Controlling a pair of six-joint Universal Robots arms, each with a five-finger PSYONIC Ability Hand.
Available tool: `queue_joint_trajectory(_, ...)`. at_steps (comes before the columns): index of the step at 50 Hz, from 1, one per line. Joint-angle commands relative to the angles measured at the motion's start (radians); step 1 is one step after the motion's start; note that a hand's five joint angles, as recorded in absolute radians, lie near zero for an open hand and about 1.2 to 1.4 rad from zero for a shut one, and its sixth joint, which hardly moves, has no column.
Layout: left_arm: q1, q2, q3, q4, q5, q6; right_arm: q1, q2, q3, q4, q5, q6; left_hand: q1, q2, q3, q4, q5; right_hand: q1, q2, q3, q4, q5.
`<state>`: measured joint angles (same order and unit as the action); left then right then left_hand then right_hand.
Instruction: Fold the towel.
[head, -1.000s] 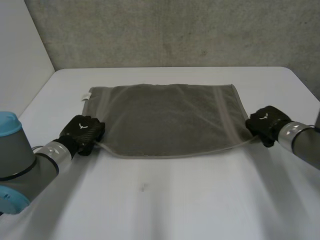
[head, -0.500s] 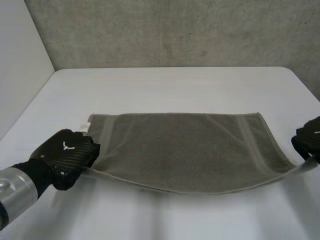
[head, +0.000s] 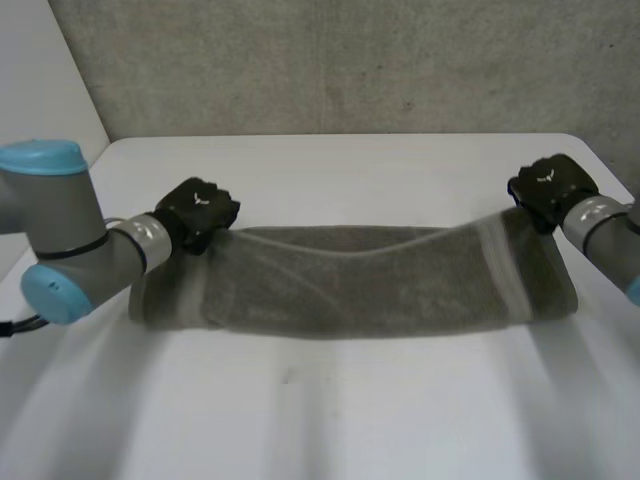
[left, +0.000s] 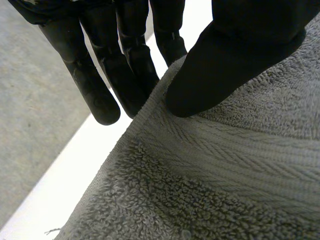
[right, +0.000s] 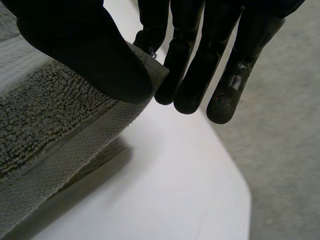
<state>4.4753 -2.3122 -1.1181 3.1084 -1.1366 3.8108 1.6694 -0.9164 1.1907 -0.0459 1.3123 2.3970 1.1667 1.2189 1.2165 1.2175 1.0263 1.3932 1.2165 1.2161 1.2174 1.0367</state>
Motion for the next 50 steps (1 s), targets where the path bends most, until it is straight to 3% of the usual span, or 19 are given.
queue_joint_trajectory(1,-0.013,-0.137,0.204,-0.002,-0.049,-0.097,0.029,0.079,-0.092,-0.098,0.079,0.011,0.23,0.177,0.18,0.179,0.195,0.003,0.18,0.18,0.179,0.185)
queue_joint_trajectory(12,-0.014,-0.234,0.304,-0.004,-0.084,-0.105,0.036,0.149,-0.168,-0.103,0.1,0.008,0.23,0.177,0.18,0.179,0.195,0.003,0.18,0.18,0.179,0.185)
queue_joint_trajectory(13,-0.014,-0.239,0.305,-0.004,-0.086,-0.105,0.036,0.155,-0.171,-0.101,0.099,0.007,0.23,0.177,0.18,0.179,0.195,-0.449,-0.273,-0.272,-0.274,-0.267)
queue_joint_trajectory(14,-0.014,-0.24,0.305,-0.004,-0.089,-0.105,0.036,0.16,-0.169,-0.103,0.102,0.007,0.015,-0.037,-0.035,-0.036,-0.019,-1.219,-1.042,-1.042,-1.043,-1.037)
queue_joint_trajectory(15,-0.014,-0.24,0.305,-0.004,-0.089,-0.105,0.036,0.16,-0.169,-0.103,0.102,0.007,0.013,-0.039,-0.037,-0.038,-0.021,-1.219,-1.042,-1.042,-1.043,-1.037)
queue_joint_trajectory(16,-0.016,-0.24,0.304,-0.004,-0.091,-0.103,0.039,0.163,-0.169,-0.103,0.096,0.01,-0.682,-0.734,-0.732,-0.733,-0.716,-1.219,-1.042,-1.042,-1.043,-1.037)
queue_joint_trajectory(17,-0.016,-0.24,0.304,-0.004,-0.091,-0.103,0.039,0.159,-0.168,-0.109,0.094,0.014,-0.689,-0.741,-0.739,-0.74,-0.723,-1.219,-1.042,-1.042,-1.043,-1.037)
queue_joint_trajectory(18,-0.021,-0.24,0.302,-0.005,-0.091,-0.102,0.039,0.159,-0.168,-0.109,0.094,0.014,-0.992,-1.044,-1.042,-1.043,-1.026,-1.219,-1.042,-1.042,-1.043,-1.037)
queue_joint_trajectory(25,-0.041,-0.191,0.282,-0.017,-0.1,-0.123,0.036,0.027,-0.103,-0.118,0.09,0.086,-0.992,-1.044,-1.042,-1.043,-1.026,-1.219,-1.042,-1.042,-1.043,-1.037)
queue_joint_trajectory(33,-0.031,0.106,0.008,-0.027,-0.095,-0.318,0.026,-0.189,0.082,-0.092,0.088,0.166,-0.992,-1.044,-1.042,-1.043,-1.026,-1.219,-1.042,-1.042,-1.043,-1.037)
queue_joint_trajectory(39,-0.031,0.261,-0.177,0.006,-0.098,-0.356,0.024,-0.272,0.194,0.02,0.082,0.165,-0.992,-1.044,-1.042,-1.043,-1.026,-1.219,-1.042,-1.042,-1.043,-1.037)
queue_joint_trajectory(45,-0.041,0.41,-0.432,0.149,-0.101,-0.384,-0.034,-0.297,0.328,0.103,0.055,0.163,-0.989,-1.041,-1.038,-1.039,-1.023,-1.219,-1.042,-1.042,-1.043,-1.037)
queue_joint_trajectory(50,-0.041,0.502,-0.588,0.297,-0.137,-0.418,-0.059,-0.297,0.415,0.078,-0.015,0.16,-0.988,-1.041,-1.038,-1.039,-1.023,-1.047,-0.87,-0.87,-0.871,-0.865)
